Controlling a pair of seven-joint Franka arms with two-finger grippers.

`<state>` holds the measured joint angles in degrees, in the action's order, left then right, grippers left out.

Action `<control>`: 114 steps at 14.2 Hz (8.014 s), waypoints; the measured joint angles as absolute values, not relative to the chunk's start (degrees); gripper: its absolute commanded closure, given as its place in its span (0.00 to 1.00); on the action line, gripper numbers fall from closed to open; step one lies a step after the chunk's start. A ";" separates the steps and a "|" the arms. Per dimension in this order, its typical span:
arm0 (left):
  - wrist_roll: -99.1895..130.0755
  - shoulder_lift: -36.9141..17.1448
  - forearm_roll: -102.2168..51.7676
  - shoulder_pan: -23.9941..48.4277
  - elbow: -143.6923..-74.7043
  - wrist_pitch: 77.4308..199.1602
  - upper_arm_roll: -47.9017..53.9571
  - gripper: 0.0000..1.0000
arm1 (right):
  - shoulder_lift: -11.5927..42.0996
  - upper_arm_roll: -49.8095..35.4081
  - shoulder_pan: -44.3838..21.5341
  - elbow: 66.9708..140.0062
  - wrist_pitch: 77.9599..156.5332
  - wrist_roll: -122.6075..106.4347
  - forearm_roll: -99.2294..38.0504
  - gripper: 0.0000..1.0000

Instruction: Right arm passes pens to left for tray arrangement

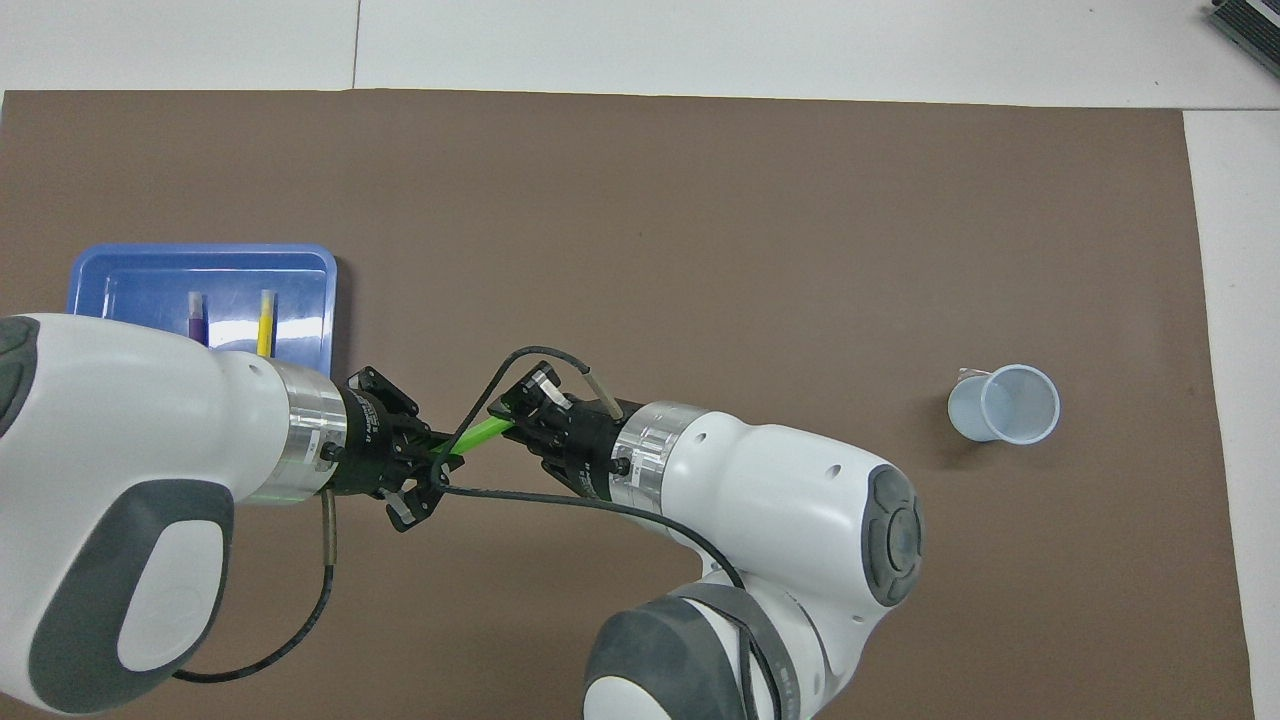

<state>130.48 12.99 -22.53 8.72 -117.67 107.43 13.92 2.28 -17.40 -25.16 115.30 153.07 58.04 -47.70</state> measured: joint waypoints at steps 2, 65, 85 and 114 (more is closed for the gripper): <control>130.51 13.05 -22.53 8.76 -117.67 107.42 14.17 1.00 | 2.28 -17.17 -25.02 115.20 153.07 58.04 -47.70 0.00; 0.14 -18.67 5.40 -24.65 -116.60 138.53 11.91 0.00 | -0.93 0.57 4.61 92.15 91.87 -21.52 2.43 0.00; 1.38 -9.65 -0.20 -18.23 -99.12 108.64 13.46 0.00 | 1.29 -5.40 3.98 94.22 91.88 -6.78 1.16 0.00; 1.42 2.48 -0.32 2.73 -93.46 93.23 -1.74 0.00 | -0.16 -3.88 3.83 94.29 93.91 -5.40 1.14 0.00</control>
